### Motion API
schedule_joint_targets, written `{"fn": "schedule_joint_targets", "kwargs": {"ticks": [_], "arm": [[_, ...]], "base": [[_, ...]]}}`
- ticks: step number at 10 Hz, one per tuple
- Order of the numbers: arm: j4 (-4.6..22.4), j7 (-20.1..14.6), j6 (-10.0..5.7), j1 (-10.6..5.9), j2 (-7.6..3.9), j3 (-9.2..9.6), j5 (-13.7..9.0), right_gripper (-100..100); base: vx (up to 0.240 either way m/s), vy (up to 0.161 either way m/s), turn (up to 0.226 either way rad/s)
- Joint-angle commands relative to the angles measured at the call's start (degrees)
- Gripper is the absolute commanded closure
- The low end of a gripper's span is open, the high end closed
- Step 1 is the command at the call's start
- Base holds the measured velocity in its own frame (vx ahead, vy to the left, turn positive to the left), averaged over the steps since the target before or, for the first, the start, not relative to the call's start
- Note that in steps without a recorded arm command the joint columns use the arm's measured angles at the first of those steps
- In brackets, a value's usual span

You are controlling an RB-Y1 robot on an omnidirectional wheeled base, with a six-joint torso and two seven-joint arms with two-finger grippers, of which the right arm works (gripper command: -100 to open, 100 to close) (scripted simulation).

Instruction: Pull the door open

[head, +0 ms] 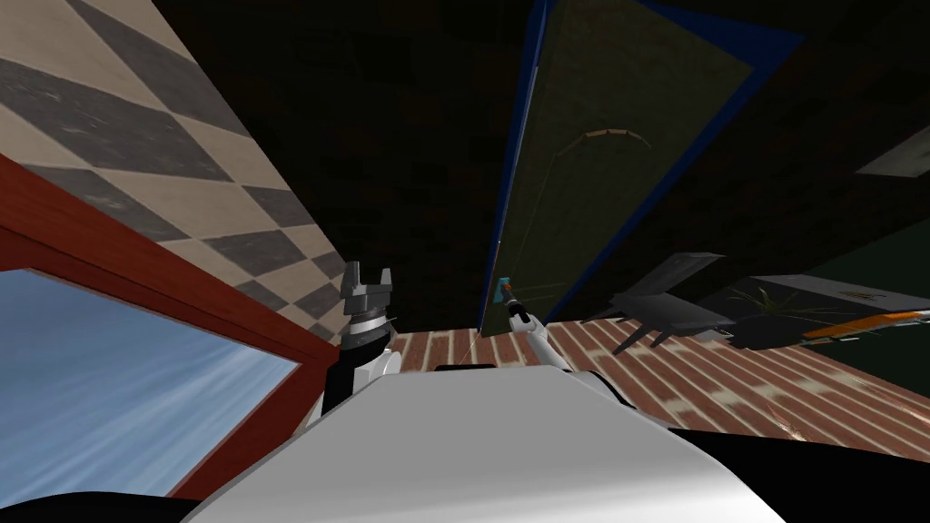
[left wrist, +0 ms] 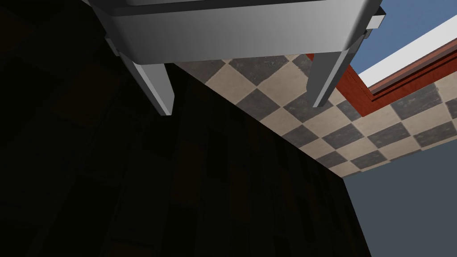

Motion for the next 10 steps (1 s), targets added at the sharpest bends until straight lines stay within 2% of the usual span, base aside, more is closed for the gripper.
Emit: {"fn": "schedule_joint_targets", "kwargs": {"ticks": [1,2,3,4,5,6,8,10], "arm": [[0.14,-2.86,-0.04,0.47,-1.22,-1.07,-1.67,100],[0.14,-3.43,-0.04,0.47,-1.22,-1.07,-1.67,100],[0.26,-5.45,-0.25,0.40,-1.32,-1.04,-2.67,100],[0.26,-5.57,-0.25,0.40,-1.32,-1.04,-2.67,100],[0.38,-7.71,-0.45,0.32,-1.42,-1.02,-3.67,100],[0.38,-7.72,-0.45,0.32,-1.42,-1.02,-3.67,100],[0.64,-11.29,-0.89,0.16,-1.64,-0.96,-5.81,100],[0.64,-12.05,-0.89,0.16,-1.64,-0.96,-5.81,100]], "base": [[-0.052,-0.056,0.159],[-0.045,-0.046,0.080],[-0.064,-0.026,0.099],[-0.043,-0.031,0.062],[-0.049,-0.038,0.105],[-0.055,-0.036,0.047],[-0.056,-0.062,0.144],[-0.040,-0.021,0.035]]}}
